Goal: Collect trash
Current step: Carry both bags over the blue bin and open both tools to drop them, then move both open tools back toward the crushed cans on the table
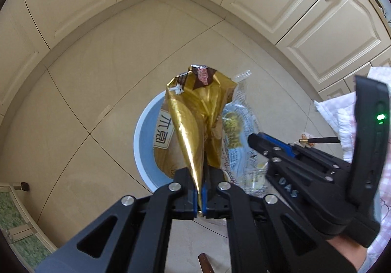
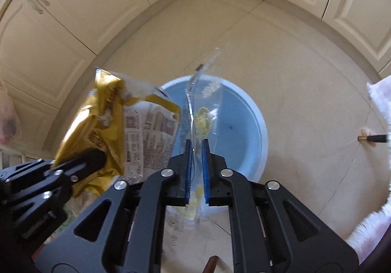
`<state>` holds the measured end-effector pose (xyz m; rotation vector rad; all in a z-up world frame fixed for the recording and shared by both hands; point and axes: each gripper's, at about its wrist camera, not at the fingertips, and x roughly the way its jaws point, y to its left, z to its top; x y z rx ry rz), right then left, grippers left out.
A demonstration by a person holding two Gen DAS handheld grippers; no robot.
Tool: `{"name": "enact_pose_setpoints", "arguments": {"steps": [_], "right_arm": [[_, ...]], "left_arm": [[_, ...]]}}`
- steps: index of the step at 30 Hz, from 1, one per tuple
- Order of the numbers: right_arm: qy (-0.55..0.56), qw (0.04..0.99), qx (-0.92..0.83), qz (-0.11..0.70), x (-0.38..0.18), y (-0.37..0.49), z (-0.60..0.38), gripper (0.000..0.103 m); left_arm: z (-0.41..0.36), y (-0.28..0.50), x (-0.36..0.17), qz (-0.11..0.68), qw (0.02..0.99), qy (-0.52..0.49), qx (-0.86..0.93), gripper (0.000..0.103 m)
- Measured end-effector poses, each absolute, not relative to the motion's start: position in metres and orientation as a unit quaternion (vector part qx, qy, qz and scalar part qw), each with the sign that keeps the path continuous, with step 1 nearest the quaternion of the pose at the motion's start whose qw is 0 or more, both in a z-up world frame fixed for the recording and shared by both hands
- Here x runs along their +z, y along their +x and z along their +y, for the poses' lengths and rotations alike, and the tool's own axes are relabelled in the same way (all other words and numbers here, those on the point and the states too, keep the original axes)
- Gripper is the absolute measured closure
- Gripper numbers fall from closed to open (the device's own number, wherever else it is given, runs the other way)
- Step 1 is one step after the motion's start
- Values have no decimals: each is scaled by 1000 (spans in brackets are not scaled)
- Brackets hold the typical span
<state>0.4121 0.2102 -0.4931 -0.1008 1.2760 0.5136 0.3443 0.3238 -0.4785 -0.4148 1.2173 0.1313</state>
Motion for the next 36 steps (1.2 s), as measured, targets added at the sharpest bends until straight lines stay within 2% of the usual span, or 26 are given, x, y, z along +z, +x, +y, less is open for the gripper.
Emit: {"name": "enact_pose_setpoints", "arguments": {"steps": [1,2,12,13,15,16,17,20,29,36], "right_arm": [[-46,772,235,588,-494,413,211,59],[-47,777,230,585,-493,413,210,49],[-87,824,180,530,-463,404,195,49],[-85,828,178,524,-460,403,191,49],[-79,837,177,512,-448,401,183,49],[-78,840,176,507,-445,401,179,49],[-76,843,180,501,-439,400,176,49],[-69,849,183,491,-426,398,168,49],[-51,875,196,440,-350,371,137,48],[-35,911,201,358,-254,330,102,45]], "left_arm": [[325,346,-481,568,797,-196,62,100],[325,347,-483,569,796,-197,64,100],[320,352,-484,560,807,-180,52,96],[318,352,-481,558,809,-178,55,92],[317,350,-474,549,816,-170,64,78],[316,348,-469,544,819,-166,69,65],[315,346,-463,537,825,-162,74,59],[311,338,-440,511,842,-148,88,48],[288,306,-360,456,877,-85,130,40],[265,257,-263,371,914,-74,146,35]]}}
